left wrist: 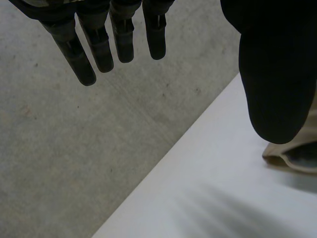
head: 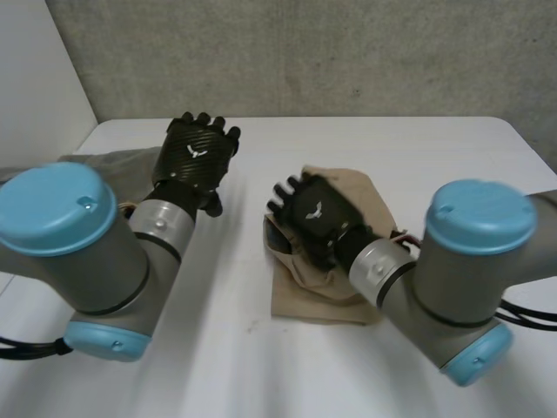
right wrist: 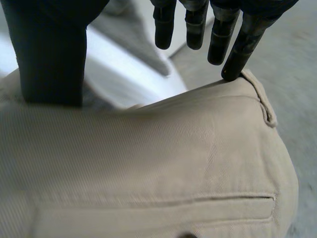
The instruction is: Fold the laundry.
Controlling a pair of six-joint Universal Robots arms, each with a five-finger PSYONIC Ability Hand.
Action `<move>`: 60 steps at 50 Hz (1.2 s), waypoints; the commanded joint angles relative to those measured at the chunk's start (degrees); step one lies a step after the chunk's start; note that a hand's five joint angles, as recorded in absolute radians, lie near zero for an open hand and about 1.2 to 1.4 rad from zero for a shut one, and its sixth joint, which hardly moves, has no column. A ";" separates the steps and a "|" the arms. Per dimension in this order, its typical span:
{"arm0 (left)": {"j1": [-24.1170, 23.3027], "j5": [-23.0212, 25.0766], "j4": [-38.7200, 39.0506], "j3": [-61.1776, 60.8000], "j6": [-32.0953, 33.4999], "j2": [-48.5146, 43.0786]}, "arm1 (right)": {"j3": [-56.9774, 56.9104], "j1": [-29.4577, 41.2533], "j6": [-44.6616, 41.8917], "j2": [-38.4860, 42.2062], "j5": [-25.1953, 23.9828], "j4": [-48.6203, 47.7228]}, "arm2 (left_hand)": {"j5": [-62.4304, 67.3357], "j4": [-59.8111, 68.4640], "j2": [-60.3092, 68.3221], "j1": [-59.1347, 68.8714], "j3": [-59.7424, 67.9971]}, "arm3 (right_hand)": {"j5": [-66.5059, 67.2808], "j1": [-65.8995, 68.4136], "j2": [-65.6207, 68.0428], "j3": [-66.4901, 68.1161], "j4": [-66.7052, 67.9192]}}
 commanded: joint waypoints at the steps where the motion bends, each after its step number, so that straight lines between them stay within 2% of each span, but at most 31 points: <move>1: -4.62 -2.17 0.00 5.50 -0.56 -3.70 | 1.22 -6.76 24.40 -8.10 -0.11 4.55 | 0.48 -0.27 -0.37 -1.09 -0.05 | -5.57 -1.30 -2.20 -1.93 -6.28; 5: -6.47 -2.09 -0.09 7.35 -3.20 -4.50 | 1.40 -11.51 30.22 -11.18 -1.34 10.61 | 0.48 -0.27 -0.37 -1.08 -0.05 | -5.57 -1.30 -2.20 -1.93 -6.28; 14: -10.51 -2.08 -0.71 8.50 -6.63 -4.06 | 1.05 -15.82 32.24 -16.63 -7.75 16.51 | 0.48 -0.27 -0.37 -1.08 -0.05 | -5.57 -1.30 -2.20 -1.93 -6.28; 19: -11.74 -2.08 -0.71 9.89 -6.63 -3.27 | -0.27 -17.67 34.61 -20.49 -7.67 17.04 | 0.48 -0.27 -0.37 -1.08 -0.05 | -5.57 -1.30 -2.20 -1.93 -6.28; 28: -13.41 -1.73 -3.52 14.21 -6.72 -4.41 | -3.35 -22.24 39.54 -22.35 -7.41 19.41 | 0.98 0.24 0.13 -0.58 0.46 | -5.57 -1.30 -2.20 -1.93 -6.28; 35: -15.43 -1.47 -4.39 17.98 -6.72 -10.55 | -3.35 -25.58 39.45 -22.61 -7.32 20.90 | 0.98 0.24 0.13 -0.58 0.46 | -5.57 -1.30 -2.20 -1.93 -6.28; 39: -15.87 -1.64 -7.29 21.06 -6.89 -14.69 | -3.08 -25.32 39.10 -20.34 -7.58 22.31 | 0.98 0.24 0.13 -0.58 0.46 | -5.57 -1.30 -2.20 -1.93 -6.28; 45: -15.52 -2.08 -15.81 24.75 -9.53 -19.08 | -3.96 -24.79 34.89 -10.41 -7.23 22.49 | 0.48 -0.27 -0.37 -1.08 -0.04 | -5.57 -1.30 -2.20 -1.93 -6.28; 51: -14.82 -2.26 -20.65 25.63 -10.67 -21.81 | -6.24 -18.91 30.84 -3.55 -6.27 22.31 | 0.14 -0.61 -0.71 -1.42 -0.38 | -5.57 -1.30 -2.20 -1.93 -6.28; 56: -13.50 -3.84 -23.98 26.60 -10.32 -24.53 | -8.09 -15.83 27.95 3.39 -0.48 22.31 | -0.03 -0.77 -0.87 -1.59 -0.55 | -5.57 -1.30 -2.20 -1.93 -6.28; 60: -12.18 -4.02 -27.07 27.92 -10.23 -27.17 | -8.00 -15.74 24.78 5.42 2.17 21.87 | -0.19 -0.94 -1.04 -1.76 -0.72 | -5.57 -1.30 -2.20 -1.93 -6.28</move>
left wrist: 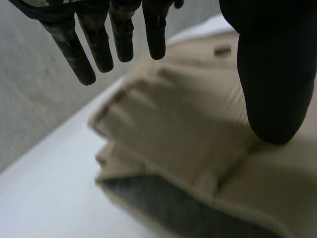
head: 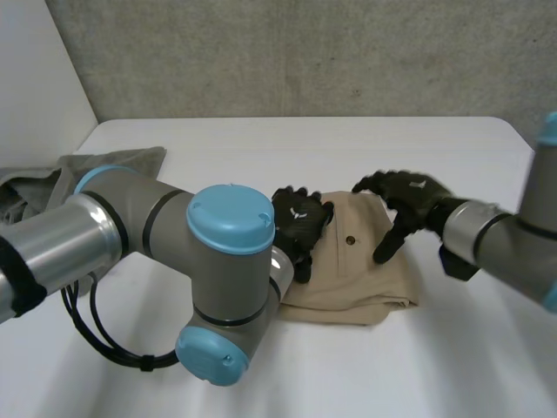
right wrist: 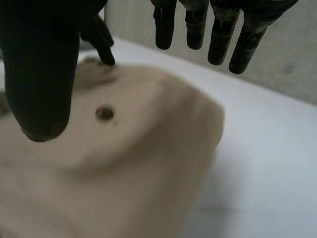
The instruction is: Fold the laundry.
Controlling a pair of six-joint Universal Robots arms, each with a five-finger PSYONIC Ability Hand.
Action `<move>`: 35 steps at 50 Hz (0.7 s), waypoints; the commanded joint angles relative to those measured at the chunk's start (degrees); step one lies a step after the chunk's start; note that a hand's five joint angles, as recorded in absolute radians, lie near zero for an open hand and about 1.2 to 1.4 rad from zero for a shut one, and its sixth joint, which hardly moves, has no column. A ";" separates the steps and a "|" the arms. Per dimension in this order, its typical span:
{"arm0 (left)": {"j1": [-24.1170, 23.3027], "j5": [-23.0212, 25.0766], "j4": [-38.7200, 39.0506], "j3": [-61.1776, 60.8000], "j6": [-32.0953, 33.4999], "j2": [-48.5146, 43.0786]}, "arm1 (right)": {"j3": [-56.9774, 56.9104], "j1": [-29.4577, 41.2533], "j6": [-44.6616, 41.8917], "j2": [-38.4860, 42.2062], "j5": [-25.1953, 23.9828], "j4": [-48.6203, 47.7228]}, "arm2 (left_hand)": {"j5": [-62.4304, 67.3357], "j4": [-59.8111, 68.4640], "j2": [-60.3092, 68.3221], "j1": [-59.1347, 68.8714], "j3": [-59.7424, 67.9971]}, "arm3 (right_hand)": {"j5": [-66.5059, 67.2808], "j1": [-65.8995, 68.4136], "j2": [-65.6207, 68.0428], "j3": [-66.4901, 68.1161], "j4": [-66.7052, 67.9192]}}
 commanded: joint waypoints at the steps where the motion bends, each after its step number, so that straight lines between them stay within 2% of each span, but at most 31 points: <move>1: 2.43 -1.14 -5.80 2.27 0.37 -4.59 | -0.99 2.09 -5.60 6.22 6.58 -0.78 | 0.22 -0.64 -0.68 -1.75 -0.72 | -3.36 -1.30 -2.18 -1.93 -2.86; 7: 2.87 -1.23 -7.47 4.91 0.37 -6.35 | -0.82 2.09 -10.35 8.51 7.29 -2.71 | 0.22 -0.64 -0.68 -1.75 -0.72 | -3.36 -1.30 -2.18 -1.93 -2.86; 25: 2.78 -1.14 -8.53 5.79 0.37 -6.26 | 0.15 2.80 -10.89 8.60 7.29 -6.67 | -0.62 -1.48 -1.52 -2.59 -1.56 | -3.36 -1.30 -2.18 -1.93 -2.86; 32: 2.78 -1.23 -8.35 5.09 0.28 -2.05 | 0.32 2.27 -10.80 6.76 7.02 -6.67 | -0.62 -1.48 -1.52 -2.59 -1.56 | -3.36 -1.30 -2.18 -1.93 -2.86; 35: 2.78 -1.14 -8.00 3.95 -0.16 1.81 | 1.11 2.09 -10.01 2.90 7.20 -7.10 | -0.96 -1.81 -1.86 -2.93 -1.90 | -3.36 -1.30 -2.18 -1.93 -2.86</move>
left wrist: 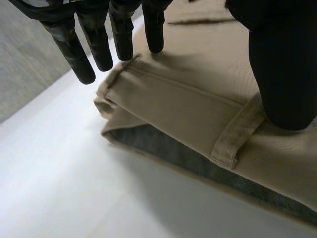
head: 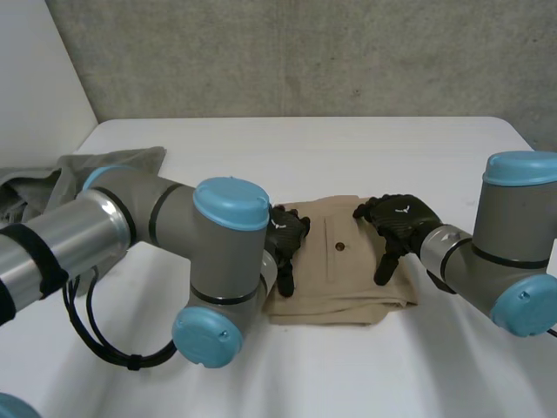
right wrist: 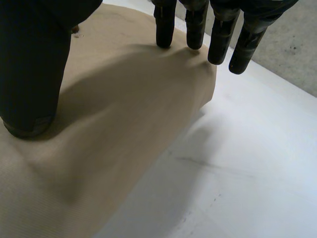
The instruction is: Fold the laundry.
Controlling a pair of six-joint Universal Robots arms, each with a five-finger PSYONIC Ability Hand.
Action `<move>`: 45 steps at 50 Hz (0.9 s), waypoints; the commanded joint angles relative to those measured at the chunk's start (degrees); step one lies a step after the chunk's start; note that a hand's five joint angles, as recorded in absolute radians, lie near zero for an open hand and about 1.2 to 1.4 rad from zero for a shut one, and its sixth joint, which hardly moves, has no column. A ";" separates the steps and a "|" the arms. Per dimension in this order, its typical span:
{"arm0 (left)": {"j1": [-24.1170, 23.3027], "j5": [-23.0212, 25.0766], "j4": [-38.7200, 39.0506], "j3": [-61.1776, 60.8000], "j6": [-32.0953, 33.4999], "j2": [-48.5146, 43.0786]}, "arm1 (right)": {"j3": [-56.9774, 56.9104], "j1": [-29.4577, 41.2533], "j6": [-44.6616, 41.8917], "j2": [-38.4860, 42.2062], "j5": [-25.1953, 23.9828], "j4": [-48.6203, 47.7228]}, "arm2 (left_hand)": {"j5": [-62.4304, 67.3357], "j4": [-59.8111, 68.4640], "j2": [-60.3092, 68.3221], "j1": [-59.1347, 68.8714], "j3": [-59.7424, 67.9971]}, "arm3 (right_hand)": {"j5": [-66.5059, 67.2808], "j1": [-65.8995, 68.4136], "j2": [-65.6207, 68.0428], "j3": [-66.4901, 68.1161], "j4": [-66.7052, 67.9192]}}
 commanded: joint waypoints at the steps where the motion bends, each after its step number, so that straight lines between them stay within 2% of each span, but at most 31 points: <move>1: 0.24 0.18 1.06 -2.74 -0.68 8.93 | 1.63 -0.43 1.30 -8.11 0.23 -0.93 | -0.36 -1.33 -1.40 0.40 -1.53 | -3.12 0.36 -1.90 -1.59 -2.86; 6: 1.82 0.18 5.11 -7.39 -0.77 16.41 | 4.10 -1.04 4.63 -16.91 1.90 -3.22 | -1.37 -2.34 -2.42 -0.61 -2.54 | -3.12 0.36 -1.90 -1.59 -2.86; 12: 4.72 0.35 11.08 -15.29 -1.12 26.86 | 7.17 -6.48 9.82 -25.17 6.47 -3.05 | -2.38 -3.35 -3.42 -1.62 -3.55 | -3.12 0.36 -1.90 -1.59 -2.86; 18: 8.32 0.27 12.23 -21.63 -3.84 33.99 | 11.21 -10.79 10.18 -29.49 6.30 0.45 | -2.72 -3.69 -3.76 -1.95 -3.89 | -3.12 0.36 -1.90 -1.59 -2.86; 23: 10.35 0.44 11.97 -25.42 -7.09 36.03 | 13.15 -12.03 10.27 -29.50 5.60 6.61 | -2.72 -3.69 -3.76 -1.95 -3.89 | -3.12 0.36 -1.90 -1.59 -2.86; 28: 10.97 0.97 12.06 -28.67 -8.68 36.47 | 17.63 -12.12 10.70 -26.34 0.86 10.40 | -2.72 -3.69 -3.76 -1.95 -3.89 | -3.12 0.36 -1.90 -1.59 -2.86; 35: 10.97 0.88 12.32 -30.60 -8.86 36.47 | 23.07 -11.94 16.84 -20.10 -2.31 2.95 | -2.72 -3.69 -3.76 -1.95 -3.89 | -2.53 0.95 -1.31 -1.01 -2.28; 45: 10.53 0.79 12.58 -31.66 -8.94 36.12 | 25.19 -11.68 20.37 -14.38 -2.40 -4.54 | -2.72 -3.69 -3.76 -1.95 -3.89 | -2.03 1.46 -0.81 -0.50 -1.77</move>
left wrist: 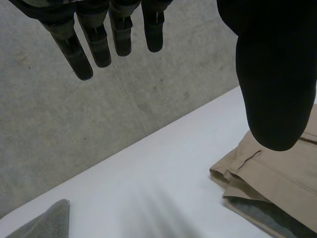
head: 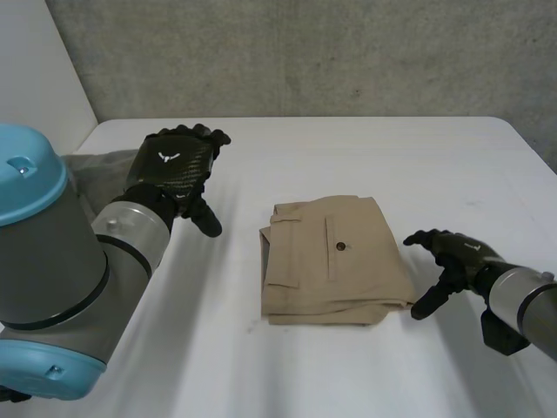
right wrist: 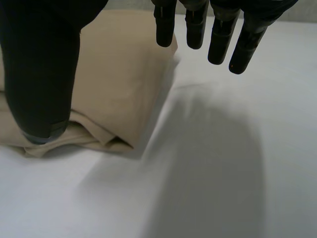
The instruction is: Fold the laundry.
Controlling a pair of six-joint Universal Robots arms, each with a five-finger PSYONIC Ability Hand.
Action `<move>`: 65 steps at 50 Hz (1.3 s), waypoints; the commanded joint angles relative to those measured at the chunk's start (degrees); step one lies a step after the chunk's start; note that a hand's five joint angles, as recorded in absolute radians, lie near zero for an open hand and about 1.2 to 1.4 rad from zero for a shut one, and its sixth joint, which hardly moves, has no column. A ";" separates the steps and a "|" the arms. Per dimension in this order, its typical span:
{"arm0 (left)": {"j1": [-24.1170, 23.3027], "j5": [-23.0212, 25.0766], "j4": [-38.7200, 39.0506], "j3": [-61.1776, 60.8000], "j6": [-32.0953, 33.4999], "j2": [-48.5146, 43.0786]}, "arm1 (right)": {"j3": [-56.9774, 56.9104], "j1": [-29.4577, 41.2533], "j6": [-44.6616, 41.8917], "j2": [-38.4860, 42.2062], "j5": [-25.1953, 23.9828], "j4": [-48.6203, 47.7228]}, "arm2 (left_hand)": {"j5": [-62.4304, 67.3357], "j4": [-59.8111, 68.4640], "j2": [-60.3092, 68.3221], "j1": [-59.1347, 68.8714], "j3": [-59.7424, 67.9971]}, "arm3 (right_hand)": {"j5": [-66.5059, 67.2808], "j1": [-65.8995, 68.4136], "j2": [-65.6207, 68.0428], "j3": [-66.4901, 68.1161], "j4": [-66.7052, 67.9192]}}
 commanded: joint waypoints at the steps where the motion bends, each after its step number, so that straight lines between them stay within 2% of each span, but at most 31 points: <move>1: -0.29 -0.06 0.11 -0.45 0.03 -0.53 | 0.76 0.46 1.84 3.94 0.27 -5.65 | -0.91 -1.16 -1.11 -1.25 -1.57 | -1.36 2.12 -0.14 0.17 -1.10; 20: -0.46 0.20 0.11 -0.45 0.11 -0.88 | -4.16 6.08 1.93 9.92 0.71 -8.47 | -0.91 -1.16 -1.11 -1.25 -1.57 | 10.25 13.73 11.47 11.78 10.51; 29: -1.26 4.94 0.11 -0.45 -0.15 -1.23 | -7.15 7.93 2.11 12.46 0.71 -8.47 | -1.08 -1.33 -1.28 -1.42 -1.74 | 14.45 17.93 15.67 15.98 14.71; 35: -0.82 5.74 0.11 -0.45 -0.24 -1.32 | -9.35 9.16 2.11 14.31 0.80 -8.47 | -1.08 -1.33 -1.28 -1.42 -1.74 | 20.17 23.65 21.39 21.70 20.43; 39: -0.82 5.74 0.11 -0.36 -0.15 -1.41 | -11.19 9.51 2.11 15.28 0.89 -8.47 | -1.08 -1.33 -1.28 -1.42 -1.74 | 29.41 32.89 30.63 30.93 29.66; 44: -0.73 5.74 0.20 -0.36 -0.24 -1.84 | -13.74 10.30 2.02 16.77 0.28 -8.38 | -1.08 -1.33 -1.28 -1.42 -1.74 | 53.41 56.89 54.63 54.94 53.67; 48: -0.73 5.74 0.20 -0.18 -0.15 -2.46 | -16.20 10.56 1.58 18.52 -0.08 -8.12 | -1.08 -1.33 -1.28 -1.42 -1.74 | 66.83 70.31 68.05 68.36 67.09; 58: 0.15 5.56 0.81 0.00 -0.15 -3.87 | -26.04 11.45 0.44 23.98 -0.87 -7.77 | -1.08 -1.33 -1.28 -1.42 -1.74 | 66.88 70.36 68.10 68.41 67.14; 65: 1.99 5.56 0.81 -0.01 -0.15 -5.71 | -39.29 11.45 -11.84 30.64 -6.57 -2.77 | -1.08 -1.33 -1.28 -1.42 -1.74 | 66.88 70.36 68.10 68.41 67.14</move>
